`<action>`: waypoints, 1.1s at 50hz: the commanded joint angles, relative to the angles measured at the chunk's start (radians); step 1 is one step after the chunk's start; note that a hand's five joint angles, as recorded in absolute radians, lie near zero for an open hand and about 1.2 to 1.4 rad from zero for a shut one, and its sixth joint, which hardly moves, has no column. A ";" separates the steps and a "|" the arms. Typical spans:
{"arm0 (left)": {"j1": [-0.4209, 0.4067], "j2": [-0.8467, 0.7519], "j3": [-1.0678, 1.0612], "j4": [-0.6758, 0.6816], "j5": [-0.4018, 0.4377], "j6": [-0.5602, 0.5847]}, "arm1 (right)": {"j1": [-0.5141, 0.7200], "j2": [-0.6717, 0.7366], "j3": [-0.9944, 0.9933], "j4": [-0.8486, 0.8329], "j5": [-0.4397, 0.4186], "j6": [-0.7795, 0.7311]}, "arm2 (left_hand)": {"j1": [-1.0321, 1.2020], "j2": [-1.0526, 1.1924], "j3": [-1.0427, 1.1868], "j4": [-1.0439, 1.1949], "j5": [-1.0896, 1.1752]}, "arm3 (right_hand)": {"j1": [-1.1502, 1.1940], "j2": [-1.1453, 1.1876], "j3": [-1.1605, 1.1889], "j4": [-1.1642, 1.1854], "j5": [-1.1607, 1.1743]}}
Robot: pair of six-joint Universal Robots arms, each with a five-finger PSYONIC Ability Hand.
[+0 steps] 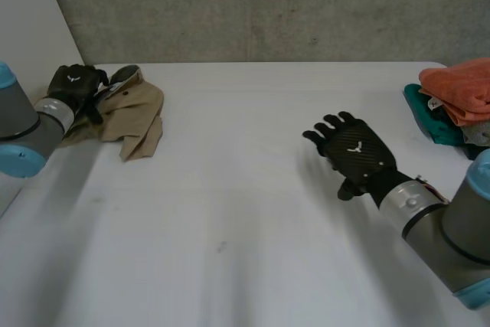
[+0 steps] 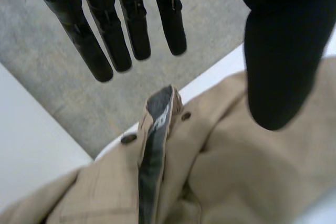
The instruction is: Fold the laundry.
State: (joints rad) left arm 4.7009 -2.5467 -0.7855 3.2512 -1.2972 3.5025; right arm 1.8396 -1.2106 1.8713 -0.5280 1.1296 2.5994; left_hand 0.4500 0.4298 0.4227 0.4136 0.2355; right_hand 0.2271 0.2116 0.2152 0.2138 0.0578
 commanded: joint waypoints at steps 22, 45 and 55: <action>-0.119 -0.171 0.324 -0.432 -0.024 0.326 | 0.086 0.046 -0.069 -0.032 -0.036 0.059 | 0.189 0.209 0.216 0.225 0.229 | 0.141 0.157 0.153 0.155 0.136; -0.234 -0.044 0.349 -0.452 -0.151 0.316 | 0.067 0.055 -0.080 -0.033 -0.036 0.044 | 0.946 0.966 0.974 0.983 0.986 | 0.147 0.163 0.159 0.160 0.142; -0.478 0.282 0.086 -0.444 -0.060 0.089 | -0.008 0.037 -0.144 -0.020 -0.019 0.142 | 0.946 0.966 0.974 0.983 0.986 | 0.147 0.163 0.159 0.160 0.142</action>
State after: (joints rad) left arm 4.3784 -2.4396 -0.5442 2.8009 -1.3973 3.7081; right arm 1.8819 -1.1597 1.7708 -0.5573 1.0984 2.6642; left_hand 1.1319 1.1913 1.1874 1.1946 0.9988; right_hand 0.2975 0.3001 0.3076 0.3049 0.1441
